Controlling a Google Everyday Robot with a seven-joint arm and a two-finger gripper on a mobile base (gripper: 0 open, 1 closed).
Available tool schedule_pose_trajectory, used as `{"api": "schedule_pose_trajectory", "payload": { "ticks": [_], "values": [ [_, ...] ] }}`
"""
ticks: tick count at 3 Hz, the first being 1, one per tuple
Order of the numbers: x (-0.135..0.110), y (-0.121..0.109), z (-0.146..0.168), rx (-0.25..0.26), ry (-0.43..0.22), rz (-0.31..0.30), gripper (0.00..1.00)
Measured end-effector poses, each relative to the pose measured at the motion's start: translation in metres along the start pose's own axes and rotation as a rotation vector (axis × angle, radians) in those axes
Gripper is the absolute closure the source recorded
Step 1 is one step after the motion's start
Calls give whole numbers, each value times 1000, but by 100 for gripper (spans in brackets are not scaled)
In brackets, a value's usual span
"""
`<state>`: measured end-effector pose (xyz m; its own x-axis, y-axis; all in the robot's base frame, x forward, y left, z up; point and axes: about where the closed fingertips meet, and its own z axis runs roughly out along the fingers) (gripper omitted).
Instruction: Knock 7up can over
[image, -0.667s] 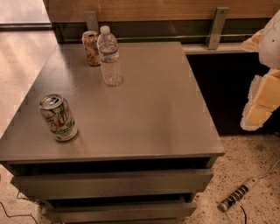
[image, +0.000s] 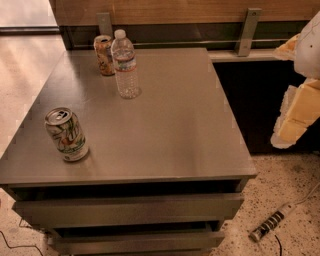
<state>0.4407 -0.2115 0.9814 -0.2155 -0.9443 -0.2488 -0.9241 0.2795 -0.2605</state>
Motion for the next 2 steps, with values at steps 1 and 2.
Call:
{"api": "schedule_pose_trajectory", "payload": {
  "ticks": [1, 2],
  "values": [
    [-15, 2, 7, -37, -129, 31, 0],
    [-46, 6, 19, -89, -361, 55, 0]
  ]
}}
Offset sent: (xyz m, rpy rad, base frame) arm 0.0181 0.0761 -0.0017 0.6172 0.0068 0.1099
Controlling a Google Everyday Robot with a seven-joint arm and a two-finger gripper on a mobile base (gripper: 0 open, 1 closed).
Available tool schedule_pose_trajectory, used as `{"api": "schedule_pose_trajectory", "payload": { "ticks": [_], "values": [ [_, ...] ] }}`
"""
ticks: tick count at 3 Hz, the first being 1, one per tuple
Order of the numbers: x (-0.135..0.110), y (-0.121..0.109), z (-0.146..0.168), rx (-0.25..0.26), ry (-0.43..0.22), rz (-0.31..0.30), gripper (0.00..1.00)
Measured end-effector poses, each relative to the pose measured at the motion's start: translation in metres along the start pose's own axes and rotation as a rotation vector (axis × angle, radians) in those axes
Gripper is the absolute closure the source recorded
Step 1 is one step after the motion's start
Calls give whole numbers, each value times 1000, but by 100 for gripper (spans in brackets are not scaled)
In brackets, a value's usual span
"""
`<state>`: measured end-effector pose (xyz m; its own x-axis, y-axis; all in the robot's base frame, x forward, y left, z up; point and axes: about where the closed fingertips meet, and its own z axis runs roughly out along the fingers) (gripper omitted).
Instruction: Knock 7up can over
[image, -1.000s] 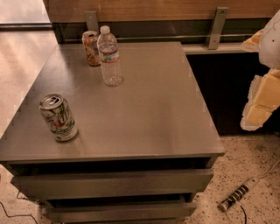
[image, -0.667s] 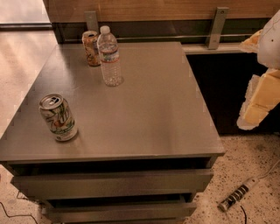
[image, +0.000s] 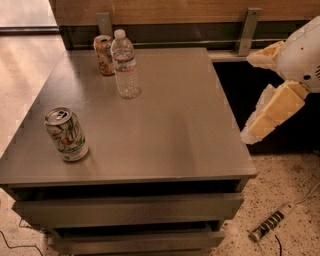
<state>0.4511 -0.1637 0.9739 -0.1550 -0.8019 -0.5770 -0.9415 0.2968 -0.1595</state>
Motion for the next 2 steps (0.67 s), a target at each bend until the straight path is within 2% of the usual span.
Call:
{"api": "schedule_pose_trajectory", "payload": {
  "ticks": [1, 2],
  "values": [
    [-20, 8, 14, -10, -182, 0, 0],
    [-49, 20, 31, -6, -364, -34, 0]
  ]
}}
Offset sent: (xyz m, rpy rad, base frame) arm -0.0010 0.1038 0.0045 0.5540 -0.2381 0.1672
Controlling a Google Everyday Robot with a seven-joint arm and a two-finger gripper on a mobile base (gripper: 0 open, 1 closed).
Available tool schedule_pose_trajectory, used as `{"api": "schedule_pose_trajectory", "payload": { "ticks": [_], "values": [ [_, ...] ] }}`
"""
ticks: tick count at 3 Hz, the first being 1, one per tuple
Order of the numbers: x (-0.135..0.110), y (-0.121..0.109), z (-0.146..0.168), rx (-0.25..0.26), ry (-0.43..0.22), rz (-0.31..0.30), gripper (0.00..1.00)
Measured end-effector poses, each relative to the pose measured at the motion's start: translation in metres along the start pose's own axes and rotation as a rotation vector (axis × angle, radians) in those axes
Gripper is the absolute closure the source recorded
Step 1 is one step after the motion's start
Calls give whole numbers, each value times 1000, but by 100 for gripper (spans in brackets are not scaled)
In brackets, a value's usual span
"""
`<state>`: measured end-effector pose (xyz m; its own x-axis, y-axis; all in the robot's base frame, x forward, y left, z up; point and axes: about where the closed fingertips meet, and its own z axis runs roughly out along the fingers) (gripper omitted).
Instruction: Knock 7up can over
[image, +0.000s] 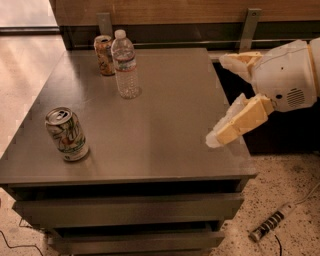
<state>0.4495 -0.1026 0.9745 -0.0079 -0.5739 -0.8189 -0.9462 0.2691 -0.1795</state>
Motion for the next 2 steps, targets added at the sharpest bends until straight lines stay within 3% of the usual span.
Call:
{"api": "schedule_pose_trajectory", "payload": {
  "ticks": [1, 2],
  "values": [
    [-33, 10, 39, -16, -153, -68, 0],
    [-33, 10, 38, -16, -150, -66, 0]
  ]
}}
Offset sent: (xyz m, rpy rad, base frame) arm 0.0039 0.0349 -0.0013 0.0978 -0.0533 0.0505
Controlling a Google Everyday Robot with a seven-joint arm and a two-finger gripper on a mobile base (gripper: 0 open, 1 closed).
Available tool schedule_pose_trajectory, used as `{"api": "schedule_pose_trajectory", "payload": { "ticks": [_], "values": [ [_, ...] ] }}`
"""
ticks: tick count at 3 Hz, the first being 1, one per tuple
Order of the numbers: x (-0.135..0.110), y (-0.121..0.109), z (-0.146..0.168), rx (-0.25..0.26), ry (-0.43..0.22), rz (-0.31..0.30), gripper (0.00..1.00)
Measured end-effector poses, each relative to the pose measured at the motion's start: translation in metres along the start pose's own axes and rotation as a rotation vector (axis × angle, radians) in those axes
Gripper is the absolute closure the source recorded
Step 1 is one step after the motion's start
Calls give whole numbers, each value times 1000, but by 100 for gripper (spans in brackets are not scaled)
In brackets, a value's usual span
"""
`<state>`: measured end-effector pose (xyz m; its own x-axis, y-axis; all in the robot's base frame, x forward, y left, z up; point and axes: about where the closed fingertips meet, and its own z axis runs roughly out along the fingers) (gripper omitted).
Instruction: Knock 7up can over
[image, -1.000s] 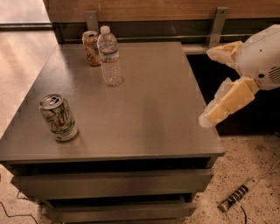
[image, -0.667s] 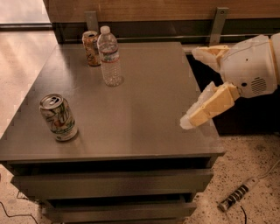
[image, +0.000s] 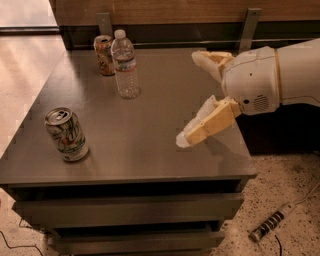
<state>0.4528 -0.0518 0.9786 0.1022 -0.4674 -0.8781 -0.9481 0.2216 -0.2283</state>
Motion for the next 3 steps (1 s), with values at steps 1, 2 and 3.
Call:
{"api": "schedule_pose_trajectory", "payload": {
  "ticks": [1, 2, 3],
  "values": [
    [3, 0, 19, -22, -34, 27, 0],
    [5, -2, 48, -22, -67, 39, 0],
    [4, -1, 92, -25, -149, 32, 0]
  ]
}}
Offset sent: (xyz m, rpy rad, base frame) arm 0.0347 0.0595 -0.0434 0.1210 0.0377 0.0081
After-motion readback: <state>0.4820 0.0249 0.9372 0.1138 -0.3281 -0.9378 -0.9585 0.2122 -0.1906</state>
